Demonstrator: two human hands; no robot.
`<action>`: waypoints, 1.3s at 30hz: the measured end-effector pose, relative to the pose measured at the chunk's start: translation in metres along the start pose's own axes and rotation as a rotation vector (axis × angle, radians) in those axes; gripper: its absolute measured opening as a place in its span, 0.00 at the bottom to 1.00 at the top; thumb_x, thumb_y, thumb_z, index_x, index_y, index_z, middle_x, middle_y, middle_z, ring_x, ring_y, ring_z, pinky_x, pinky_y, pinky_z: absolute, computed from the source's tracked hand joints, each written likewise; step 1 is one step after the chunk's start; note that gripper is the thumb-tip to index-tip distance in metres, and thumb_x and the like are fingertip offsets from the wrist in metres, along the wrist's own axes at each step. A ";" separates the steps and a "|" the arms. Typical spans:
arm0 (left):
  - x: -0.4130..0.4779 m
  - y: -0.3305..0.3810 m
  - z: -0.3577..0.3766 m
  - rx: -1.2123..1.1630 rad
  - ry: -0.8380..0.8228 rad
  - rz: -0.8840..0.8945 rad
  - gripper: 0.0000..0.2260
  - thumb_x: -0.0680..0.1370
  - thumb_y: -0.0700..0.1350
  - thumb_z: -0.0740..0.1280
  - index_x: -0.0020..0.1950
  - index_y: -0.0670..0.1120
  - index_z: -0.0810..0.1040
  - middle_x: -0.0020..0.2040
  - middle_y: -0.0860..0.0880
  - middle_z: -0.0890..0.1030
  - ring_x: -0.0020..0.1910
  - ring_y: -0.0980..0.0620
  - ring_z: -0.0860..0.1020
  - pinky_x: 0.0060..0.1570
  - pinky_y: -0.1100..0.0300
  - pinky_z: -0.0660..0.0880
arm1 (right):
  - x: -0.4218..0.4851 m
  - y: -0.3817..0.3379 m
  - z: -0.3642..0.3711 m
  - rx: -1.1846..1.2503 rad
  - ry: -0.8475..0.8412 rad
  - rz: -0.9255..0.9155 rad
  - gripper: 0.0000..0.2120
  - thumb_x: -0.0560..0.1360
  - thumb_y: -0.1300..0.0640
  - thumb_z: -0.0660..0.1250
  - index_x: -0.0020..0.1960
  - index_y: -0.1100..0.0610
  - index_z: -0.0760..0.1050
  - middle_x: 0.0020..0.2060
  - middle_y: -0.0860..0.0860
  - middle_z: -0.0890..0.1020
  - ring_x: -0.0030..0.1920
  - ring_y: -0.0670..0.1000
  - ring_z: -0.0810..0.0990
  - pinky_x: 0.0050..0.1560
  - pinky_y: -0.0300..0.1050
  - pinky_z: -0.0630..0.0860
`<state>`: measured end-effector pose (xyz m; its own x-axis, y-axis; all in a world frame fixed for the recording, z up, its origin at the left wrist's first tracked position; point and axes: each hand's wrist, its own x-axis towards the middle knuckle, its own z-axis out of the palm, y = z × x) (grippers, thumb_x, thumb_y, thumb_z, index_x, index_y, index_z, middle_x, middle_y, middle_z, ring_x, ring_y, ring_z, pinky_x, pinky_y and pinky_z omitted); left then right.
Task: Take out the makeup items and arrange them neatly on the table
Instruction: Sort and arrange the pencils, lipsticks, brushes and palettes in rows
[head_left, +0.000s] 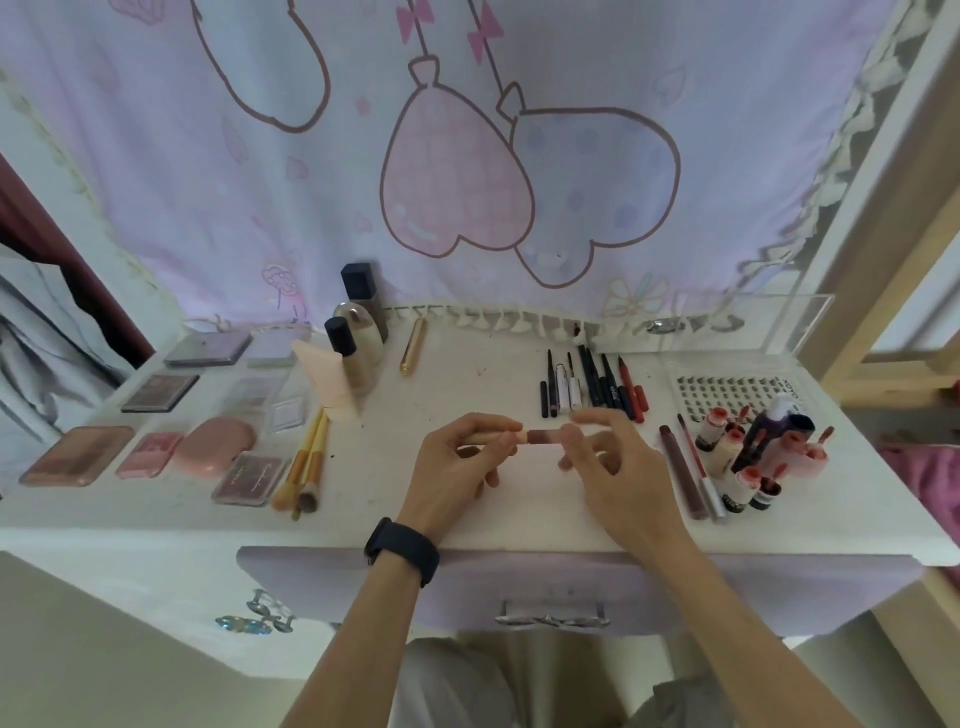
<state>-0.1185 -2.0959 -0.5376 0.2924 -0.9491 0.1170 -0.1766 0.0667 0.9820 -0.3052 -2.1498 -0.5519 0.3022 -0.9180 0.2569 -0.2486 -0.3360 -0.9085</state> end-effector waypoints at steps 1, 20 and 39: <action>0.000 0.000 0.000 0.000 -0.002 -0.001 0.04 0.78 0.45 0.71 0.50 0.51 0.85 0.42 0.49 0.85 0.30 0.55 0.77 0.29 0.64 0.73 | 0.000 0.000 0.000 -0.015 -0.010 0.020 0.17 0.77 0.33 0.60 0.52 0.43 0.76 0.36 0.42 0.84 0.26 0.41 0.75 0.28 0.33 0.70; 0.003 -0.001 0.003 -0.012 0.027 -0.026 0.04 0.78 0.40 0.70 0.49 0.47 0.85 0.37 0.50 0.83 0.30 0.54 0.76 0.27 0.64 0.70 | -0.002 0.004 0.002 -0.014 0.036 -0.032 0.07 0.82 0.56 0.65 0.51 0.44 0.74 0.45 0.39 0.82 0.28 0.52 0.75 0.28 0.42 0.72; 0.005 -0.002 0.002 -0.085 0.064 -0.058 0.04 0.79 0.40 0.69 0.48 0.41 0.83 0.31 0.49 0.78 0.27 0.53 0.74 0.25 0.64 0.69 | -0.002 0.006 0.001 0.039 0.054 -0.039 0.11 0.83 0.59 0.62 0.58 0.43 0.74 0.50 0.40 0.82 0.31 0.52 0.75 0.34 0.49 0.74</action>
<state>-0.1188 -2.1012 -0.5395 0.3601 -0.9306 0.0660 -0.0780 0.0405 0.9961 -0.3068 -2.1494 -0.5581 0.2606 -0.9146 0.3091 -0.2015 -0.3647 -0.9091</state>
